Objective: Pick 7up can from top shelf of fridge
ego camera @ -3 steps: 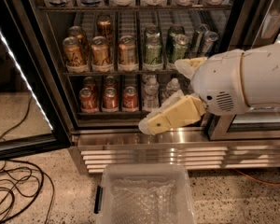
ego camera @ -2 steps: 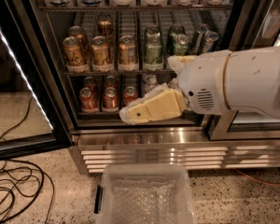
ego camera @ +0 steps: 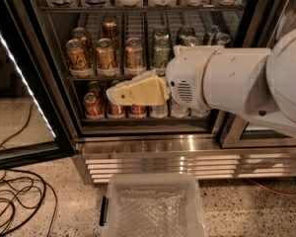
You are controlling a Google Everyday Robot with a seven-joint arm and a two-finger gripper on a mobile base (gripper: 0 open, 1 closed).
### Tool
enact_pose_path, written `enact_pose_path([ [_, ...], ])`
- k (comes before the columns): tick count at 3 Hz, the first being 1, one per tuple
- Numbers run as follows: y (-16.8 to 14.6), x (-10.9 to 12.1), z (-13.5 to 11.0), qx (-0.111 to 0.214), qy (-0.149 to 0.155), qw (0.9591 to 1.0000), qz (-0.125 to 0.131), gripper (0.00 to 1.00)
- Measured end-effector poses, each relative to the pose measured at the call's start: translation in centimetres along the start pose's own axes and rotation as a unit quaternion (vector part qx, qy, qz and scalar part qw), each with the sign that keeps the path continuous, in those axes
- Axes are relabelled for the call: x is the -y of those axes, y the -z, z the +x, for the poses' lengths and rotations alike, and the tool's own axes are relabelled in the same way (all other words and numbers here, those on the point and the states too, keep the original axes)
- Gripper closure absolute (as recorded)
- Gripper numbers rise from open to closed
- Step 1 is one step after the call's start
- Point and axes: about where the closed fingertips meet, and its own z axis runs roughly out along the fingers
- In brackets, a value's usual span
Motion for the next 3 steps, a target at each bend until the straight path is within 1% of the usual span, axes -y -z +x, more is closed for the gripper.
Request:
enact_pose_path([
  [1,-0.95,1.98,-0.79,0.013,0.004,0.9986,0.052,0.00],
  [2,-0.95,1.99,-0.79,0.013,0.004,0.9986,0.052,0.00],
  [3,-1.53,2.58,-1.25,0.028,0.017,0.9973,0.066,0.00],
])
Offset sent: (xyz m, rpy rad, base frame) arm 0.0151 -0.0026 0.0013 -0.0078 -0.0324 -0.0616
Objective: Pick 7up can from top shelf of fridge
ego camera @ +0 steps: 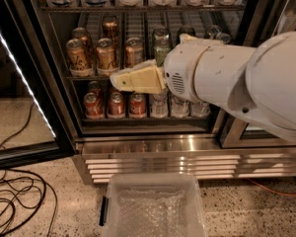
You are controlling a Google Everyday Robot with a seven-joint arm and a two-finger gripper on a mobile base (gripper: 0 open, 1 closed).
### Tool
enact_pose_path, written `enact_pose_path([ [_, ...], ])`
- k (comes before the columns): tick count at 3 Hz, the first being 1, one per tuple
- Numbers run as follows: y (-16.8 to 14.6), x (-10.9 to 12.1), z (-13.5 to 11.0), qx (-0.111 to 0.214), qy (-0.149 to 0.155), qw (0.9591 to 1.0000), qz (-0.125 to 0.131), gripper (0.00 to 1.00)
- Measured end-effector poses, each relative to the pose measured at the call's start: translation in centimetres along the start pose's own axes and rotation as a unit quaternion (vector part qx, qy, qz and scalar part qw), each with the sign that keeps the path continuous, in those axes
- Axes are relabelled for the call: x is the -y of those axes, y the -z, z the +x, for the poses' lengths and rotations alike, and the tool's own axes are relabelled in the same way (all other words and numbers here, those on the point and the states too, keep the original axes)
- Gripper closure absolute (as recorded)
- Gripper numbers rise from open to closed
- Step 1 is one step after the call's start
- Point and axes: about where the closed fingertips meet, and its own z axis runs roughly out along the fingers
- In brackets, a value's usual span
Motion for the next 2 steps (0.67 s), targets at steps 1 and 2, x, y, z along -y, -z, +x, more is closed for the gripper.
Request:
enact_pose_path([
  [1,-1.7,1.0,-0.9,0.026,0.029,0.9992,0.011,0.00],
  [2,-2.9,2.0,-1.5,0.047,0.063,0.9965,0.027,0.00],
])
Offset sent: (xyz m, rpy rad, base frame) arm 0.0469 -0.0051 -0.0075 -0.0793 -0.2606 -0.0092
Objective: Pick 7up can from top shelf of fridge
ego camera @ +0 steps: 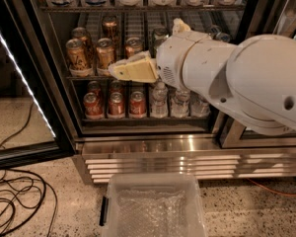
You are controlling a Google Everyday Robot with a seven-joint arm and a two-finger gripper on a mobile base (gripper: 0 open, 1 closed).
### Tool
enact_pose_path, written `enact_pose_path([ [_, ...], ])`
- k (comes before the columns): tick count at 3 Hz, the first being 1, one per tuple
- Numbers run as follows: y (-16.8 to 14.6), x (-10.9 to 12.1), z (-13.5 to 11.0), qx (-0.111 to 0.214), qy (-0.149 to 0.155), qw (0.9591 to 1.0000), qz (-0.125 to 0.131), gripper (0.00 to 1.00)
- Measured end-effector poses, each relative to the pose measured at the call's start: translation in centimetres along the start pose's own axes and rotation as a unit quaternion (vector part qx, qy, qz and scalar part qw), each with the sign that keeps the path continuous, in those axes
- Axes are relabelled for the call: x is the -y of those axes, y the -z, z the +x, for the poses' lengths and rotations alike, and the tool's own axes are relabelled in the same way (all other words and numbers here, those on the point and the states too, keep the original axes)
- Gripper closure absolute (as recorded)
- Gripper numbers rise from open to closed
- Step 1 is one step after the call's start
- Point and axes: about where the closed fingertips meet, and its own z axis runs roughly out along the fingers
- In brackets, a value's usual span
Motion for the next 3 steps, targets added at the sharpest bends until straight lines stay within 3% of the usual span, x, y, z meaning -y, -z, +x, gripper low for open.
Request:
enact_pose_path([
  [1,-1.1,0.9,-0.5,0.021,0.017,0.9993,0.024,0.00],
  [3,-3.9,0.2,-1.5,0.078,-0.024,0.9954,0.049,0.00],
])
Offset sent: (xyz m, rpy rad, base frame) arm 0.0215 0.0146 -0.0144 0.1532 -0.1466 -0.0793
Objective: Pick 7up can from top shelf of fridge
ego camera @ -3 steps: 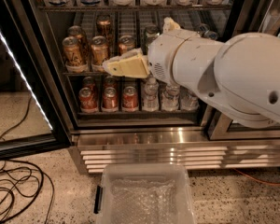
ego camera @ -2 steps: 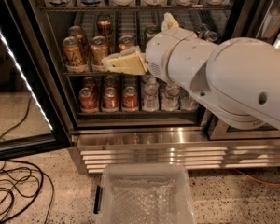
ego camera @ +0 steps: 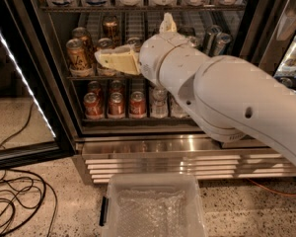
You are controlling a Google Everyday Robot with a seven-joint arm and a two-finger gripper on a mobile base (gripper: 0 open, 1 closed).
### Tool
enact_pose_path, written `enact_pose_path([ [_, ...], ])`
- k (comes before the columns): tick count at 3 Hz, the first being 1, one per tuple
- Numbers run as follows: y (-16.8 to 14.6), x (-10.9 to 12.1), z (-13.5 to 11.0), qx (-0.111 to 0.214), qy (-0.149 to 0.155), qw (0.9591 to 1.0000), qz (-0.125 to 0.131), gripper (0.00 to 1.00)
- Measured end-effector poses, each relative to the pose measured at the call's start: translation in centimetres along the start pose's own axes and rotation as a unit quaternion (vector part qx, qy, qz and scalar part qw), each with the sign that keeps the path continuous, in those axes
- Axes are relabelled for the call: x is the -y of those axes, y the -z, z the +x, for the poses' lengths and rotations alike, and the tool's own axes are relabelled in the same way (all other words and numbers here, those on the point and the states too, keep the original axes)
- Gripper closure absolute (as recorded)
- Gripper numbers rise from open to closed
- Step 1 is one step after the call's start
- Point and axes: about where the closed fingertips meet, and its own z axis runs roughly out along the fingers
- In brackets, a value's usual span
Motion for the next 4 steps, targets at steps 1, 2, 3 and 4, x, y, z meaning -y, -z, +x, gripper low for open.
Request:
enact_pose_path([
  [1,-1.4,-1.7,-0.1,0.020,-0.016,0.9996,-0.013,0.01],
  [2,-2.5,-1.9,-0.4,0.035,-0.006,0.9994,-0.005,0.03],
  [3,-3.4,-0.9,-0.8,0.041,0.017,0.9988,0.022,0.05],
  [4,-4.3,1.1,-1.0,0.038,0.034,0.9971,0.057,0.09],
])
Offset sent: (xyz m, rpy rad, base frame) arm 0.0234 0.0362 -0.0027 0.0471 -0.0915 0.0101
